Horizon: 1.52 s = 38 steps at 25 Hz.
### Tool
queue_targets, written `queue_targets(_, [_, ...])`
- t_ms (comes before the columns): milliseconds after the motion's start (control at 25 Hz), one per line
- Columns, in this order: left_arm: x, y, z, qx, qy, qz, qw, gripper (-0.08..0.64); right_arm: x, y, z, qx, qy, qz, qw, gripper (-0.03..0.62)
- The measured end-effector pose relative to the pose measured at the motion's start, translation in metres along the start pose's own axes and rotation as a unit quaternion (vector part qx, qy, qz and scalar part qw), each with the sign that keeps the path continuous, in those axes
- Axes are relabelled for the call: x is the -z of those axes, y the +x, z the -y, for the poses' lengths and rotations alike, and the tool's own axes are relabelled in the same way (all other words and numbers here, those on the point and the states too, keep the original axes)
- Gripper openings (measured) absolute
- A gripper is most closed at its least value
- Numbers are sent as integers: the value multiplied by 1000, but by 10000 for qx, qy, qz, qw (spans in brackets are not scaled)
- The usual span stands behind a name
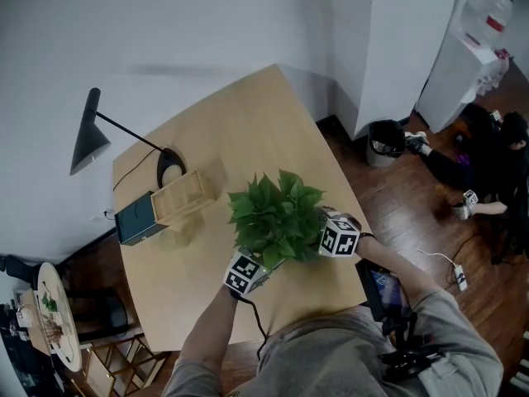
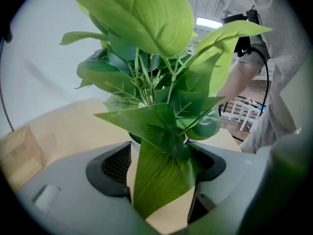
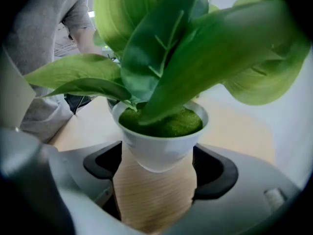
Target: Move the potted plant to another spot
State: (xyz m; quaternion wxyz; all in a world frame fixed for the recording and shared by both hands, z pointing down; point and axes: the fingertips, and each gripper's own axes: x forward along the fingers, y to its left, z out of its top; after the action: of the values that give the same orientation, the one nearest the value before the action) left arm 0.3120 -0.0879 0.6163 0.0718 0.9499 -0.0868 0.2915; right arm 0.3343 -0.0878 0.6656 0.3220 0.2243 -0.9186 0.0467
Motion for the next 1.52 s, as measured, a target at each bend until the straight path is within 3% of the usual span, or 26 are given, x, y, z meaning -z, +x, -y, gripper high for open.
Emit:
queue_targets(640, [13, -10, 2, -165, -72, -50, 9998, 344, 22, -21, 4, 234, 291, -41, 9993, 463])
queue_targets(1040, [34, -49, 11, -385, -279, 223, 9986, 344, 29, -67, 0, 925, 698, -14, 9933, 462])
queue_targets(1520, [34, -108, 51, -542, -314, 891, 9941, 320, -9, -99, -51, 1593, 1088, 341, 9806, 459])
